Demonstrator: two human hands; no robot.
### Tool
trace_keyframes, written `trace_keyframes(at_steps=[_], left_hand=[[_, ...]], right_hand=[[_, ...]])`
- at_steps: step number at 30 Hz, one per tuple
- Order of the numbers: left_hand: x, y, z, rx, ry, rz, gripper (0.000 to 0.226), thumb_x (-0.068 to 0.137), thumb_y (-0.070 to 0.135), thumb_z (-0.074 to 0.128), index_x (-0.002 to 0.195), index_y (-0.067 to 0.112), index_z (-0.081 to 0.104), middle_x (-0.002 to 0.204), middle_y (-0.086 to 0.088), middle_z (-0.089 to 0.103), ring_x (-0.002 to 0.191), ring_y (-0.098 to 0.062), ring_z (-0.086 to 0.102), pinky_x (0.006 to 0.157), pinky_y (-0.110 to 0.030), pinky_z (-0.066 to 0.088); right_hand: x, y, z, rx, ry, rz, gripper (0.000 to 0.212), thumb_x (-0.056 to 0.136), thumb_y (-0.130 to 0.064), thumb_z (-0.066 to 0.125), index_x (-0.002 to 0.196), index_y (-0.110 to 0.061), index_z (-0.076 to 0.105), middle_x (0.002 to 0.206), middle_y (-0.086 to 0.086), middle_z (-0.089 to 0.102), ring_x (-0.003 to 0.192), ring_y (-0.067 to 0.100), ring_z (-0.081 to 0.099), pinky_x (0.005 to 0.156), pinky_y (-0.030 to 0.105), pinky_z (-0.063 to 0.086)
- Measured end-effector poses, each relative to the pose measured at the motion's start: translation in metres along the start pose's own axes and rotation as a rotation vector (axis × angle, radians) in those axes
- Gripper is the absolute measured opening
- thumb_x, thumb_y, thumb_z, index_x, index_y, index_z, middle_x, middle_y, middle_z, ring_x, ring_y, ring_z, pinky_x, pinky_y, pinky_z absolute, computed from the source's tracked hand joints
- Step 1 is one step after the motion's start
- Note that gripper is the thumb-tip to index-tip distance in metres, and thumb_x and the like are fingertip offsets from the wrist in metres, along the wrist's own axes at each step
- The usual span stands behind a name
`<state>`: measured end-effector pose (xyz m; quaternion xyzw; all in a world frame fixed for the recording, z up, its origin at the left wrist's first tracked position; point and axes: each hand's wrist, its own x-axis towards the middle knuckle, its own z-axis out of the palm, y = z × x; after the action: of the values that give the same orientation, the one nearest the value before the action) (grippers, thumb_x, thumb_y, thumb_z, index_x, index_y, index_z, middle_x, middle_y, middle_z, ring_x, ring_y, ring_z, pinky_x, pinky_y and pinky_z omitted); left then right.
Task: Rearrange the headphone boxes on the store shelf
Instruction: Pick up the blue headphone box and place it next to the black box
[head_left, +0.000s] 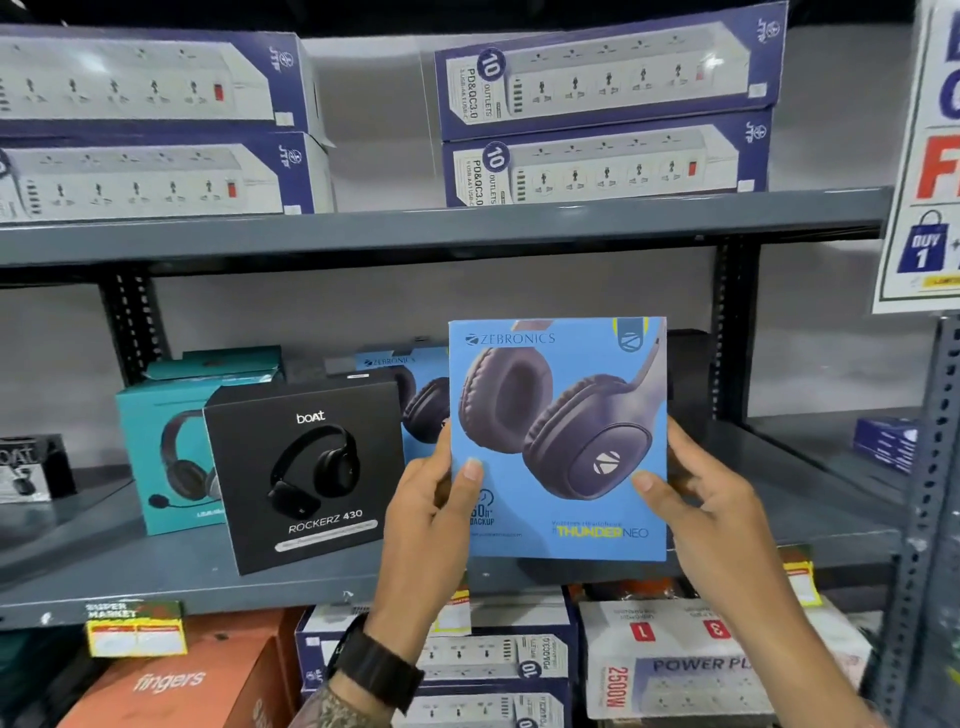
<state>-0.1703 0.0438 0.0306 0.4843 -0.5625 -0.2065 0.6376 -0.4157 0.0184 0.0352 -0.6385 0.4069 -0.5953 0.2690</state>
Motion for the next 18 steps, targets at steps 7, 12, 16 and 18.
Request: trace_keyframes(at_steps=[7,12,16,18], left_hand=[[0.042,-0.038,0.0,0.058,0.013,-0.061,0.052,0.111,0.029,0.053,0.161,0.045,0.046,0.128,0.02,0.074,0.12,-0.012,0.073,0.108,-0.034,0.057],[0.063,-0.056,0.004,0.05,0.052,-0.161,0.061,0.111,0.023,0.053,0.166,0.041,0.034,0.14,0.02,0.067,0.126,-0.006,0.065,0.118,-0.038,0.049],[0.072,-0.061,0.009,0.012,0.054,-0.21,0.054,0.11,0.024,0.052,0.158,0.041,0.033,0.155,0.015,0.054,0.141,-0.011,0.054,0.123,-0.037,0.041],[0.078,-0.068,0.012,0.028,0.067,-0.221,0.067,0.106,0.033,0.052,0.166,0.038,0.023,0.165,0.01,0.043,0.15,-0.016,0.047,0.127,-0.043,0.038]], right_hand=[[0.054,0.039,0.044,-0.033,-0.013,0.026,0.064,0.096,-0.011,0.07,0.147,-0.048,0.058,0.117,-0.017,0.08,0.107,0.028,0.074,0.097,0.049,0.062],[0.093,0.071,0.085,0.003,-0.034,0.027,0.064,0.088,-0.004,0.071,0.142,-0.037,0.065,0.12,-0.02,0.079,0.104,0.009,0.075,0.104,0.049,0.058],[0.106,0.088,0.106,0.003,-0.049,0.028,0.061,0.089,-0.002,0.069,0.139,-0.036,0.068,0.115,-0.02,0.081,0.113,0.007,0.074,0.105,0.048,0.058],[0.11,0.093,0.113,0.014,-0.051,0.039,0.063,0.089,-0.001,0.07,0.14,-0.037,0.067,0.112,-0.027,0.08,0.114,0.007,0.074,0.105,0.047,0.058]])
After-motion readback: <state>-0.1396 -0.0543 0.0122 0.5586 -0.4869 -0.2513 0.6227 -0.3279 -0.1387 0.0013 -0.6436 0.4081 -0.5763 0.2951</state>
